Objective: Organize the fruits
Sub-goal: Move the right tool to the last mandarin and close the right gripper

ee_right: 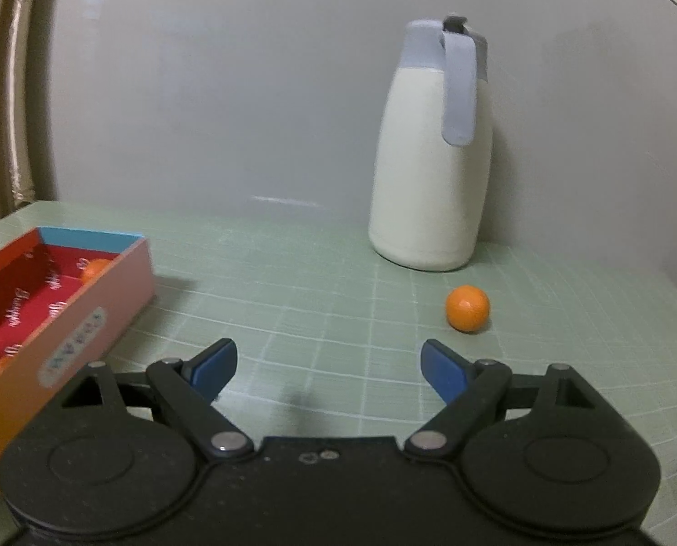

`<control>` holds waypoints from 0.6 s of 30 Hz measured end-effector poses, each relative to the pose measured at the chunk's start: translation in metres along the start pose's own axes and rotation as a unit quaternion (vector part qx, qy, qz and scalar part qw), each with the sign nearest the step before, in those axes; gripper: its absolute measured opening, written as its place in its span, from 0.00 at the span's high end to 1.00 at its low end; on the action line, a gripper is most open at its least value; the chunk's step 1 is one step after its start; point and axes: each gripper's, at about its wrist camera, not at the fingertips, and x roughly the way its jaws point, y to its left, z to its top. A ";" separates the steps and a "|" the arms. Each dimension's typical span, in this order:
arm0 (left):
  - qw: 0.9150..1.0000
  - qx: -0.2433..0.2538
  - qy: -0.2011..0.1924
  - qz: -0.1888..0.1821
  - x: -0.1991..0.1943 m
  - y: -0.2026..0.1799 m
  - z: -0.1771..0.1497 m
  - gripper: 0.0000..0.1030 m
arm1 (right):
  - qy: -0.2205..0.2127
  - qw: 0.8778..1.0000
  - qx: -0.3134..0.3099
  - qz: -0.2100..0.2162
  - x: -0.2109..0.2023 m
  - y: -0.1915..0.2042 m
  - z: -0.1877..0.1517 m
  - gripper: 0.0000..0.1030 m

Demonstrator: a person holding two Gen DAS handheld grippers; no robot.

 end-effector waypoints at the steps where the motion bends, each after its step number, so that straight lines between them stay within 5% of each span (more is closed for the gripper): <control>1: 1.000 0.000 -0.001 0.003 0.001 0.000 0.000 0.00 | 0.003 1.000 0.001 -0.003 0.003 -0.002 0.000 0.15; 18: 0.999 -0.031 0.016 0.038 0.006 0.019 -0.002 0.00 | 0.044 0.995 0.061 -0.070 0.059 -0.057 0.017 0.18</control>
